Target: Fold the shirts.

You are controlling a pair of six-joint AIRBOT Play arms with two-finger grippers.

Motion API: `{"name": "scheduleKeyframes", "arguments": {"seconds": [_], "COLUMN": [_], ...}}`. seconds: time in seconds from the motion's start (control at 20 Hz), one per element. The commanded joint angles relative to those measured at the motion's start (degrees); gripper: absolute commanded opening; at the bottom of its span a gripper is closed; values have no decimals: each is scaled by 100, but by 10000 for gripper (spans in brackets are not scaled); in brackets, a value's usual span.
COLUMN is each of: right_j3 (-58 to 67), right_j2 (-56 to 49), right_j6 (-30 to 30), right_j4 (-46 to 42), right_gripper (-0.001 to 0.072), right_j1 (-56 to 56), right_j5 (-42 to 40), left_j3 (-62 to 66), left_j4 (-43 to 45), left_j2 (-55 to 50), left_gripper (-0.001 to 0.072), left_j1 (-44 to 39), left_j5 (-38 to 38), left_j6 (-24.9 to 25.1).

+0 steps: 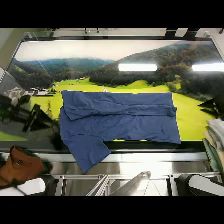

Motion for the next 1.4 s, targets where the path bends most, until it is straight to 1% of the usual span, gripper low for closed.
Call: {"name": "scheduleKeyframes", "arguments": {"seconds": [0.0, 0.05, 0.1, 0.15, 0.2, 0.45, 0.65, 0.7, 0.75, 0.8, 0.85, 0.9, 0.95, 1.0, 1.15, 1.25, 1.35], "right_j3": [-2, -2, -2, -2, -2, -2, -2, -2, -2, -2, -2, -2, -15, -76, -647, -1252, -1836], "right_j2": [619, 688, 732, 758, 761, 761, 763, 763, 763, 763, 763, 761, 761, 761, 758, 715, 627], "right_j6": [278, 278, 275, 273, 275, 275, 273, 273, 273, 269, 267, 267, 271, 275, 374, 380, 361], "right_j4": [-131, -74, -22, 35, 81, 118, 116, 118, 116, 114, 114, 92, 11, -90, -444, -505, -509], "right_gripper": [333, 333, 333, 333, 333, 328, 327, 327, 327, 327, 327, 327, 326, 326, 329, 537, 535], "right_j1": [127, 234, 345, 452, 544, 850, 861, 861, 861, 861, 861, 861, 861, 857, 761, 599, 334], "right_j5": [-111, -114, -111, -111, -116, -114, -46, -2, 11, 11, 11, 7, -22, -68, -173, -173, -282], "left_j3": [-1521, -1864, -2159, -2417, -2636, -3311, -3322, -3320, -3294, -3217, -3108, -2986, -2872, -2778, -2634, -2540, -2422], "left_j4": [229, 223, 223, 221, 229, 149, -472, -715, -964, -1163, -1281, -1329, -1303, -1307, -1292, -1261, -1261], "left_j2": [1156, 1338, 1488, 1613, 1711, 1845, 1139, 892, 680, 501, 361, 251, 210, 225, 507, 673, 732], "left_gripper": [311, 312, 368, 560, 704, 703, 695, 694, 645, 568, 550, 443, 88, 23, 23, 23, 23], "left_j1": [-33, -168, -304, -481, -654, -1333, -1867, -1978, -2055, -2107, -2118, -2118, -2118, -2116, -2118, -2100, -2100], "left_j5": [-601, -721, -861, -1032, -1200, -2249, -3049, -3182, -3165, -3097, -2994, -2857, -2763, -2708, -2682, -2492, -2371], "left_j6": [-101, -107, -109, -129, -238, -442, -420, -199, 92, 385, 520, 597, 636, 741, 743, 813, 905]}}
